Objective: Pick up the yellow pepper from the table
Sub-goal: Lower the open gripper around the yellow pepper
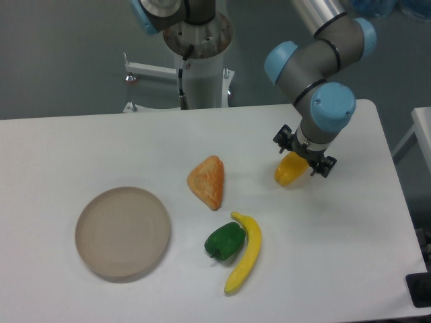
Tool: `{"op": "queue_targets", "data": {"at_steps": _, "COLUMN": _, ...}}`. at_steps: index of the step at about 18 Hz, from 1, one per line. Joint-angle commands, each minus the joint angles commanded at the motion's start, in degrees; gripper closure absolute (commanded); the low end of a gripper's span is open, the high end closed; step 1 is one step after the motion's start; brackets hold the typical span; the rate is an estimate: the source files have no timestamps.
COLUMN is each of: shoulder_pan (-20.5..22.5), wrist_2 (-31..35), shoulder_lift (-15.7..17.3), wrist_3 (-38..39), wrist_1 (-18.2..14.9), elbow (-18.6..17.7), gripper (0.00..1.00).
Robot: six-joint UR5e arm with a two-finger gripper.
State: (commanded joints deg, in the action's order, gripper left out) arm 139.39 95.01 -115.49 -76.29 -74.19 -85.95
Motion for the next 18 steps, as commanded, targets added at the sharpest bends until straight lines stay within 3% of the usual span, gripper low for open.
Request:
{"op": "queue_targets", "data": {"at_steps": 5, "shoulder_pan": -0.2, "wrist_2": 1.1, "shoulder_lift": 0.8, "wrist_3": -0.3, "wrist_1": 4.0, "elbow": -3.5, "gripper": 0.0}}
{"op": "queue_targets", "data": {"at_steps": 18, "shoulder_pan": -0.4, "wrist_2": 1.1, "shoulder_lift": 1.0, "wrist_3": -0.3, "wrist_1": 7.2, "elbow": -7.5, "gripper": 0.02}}
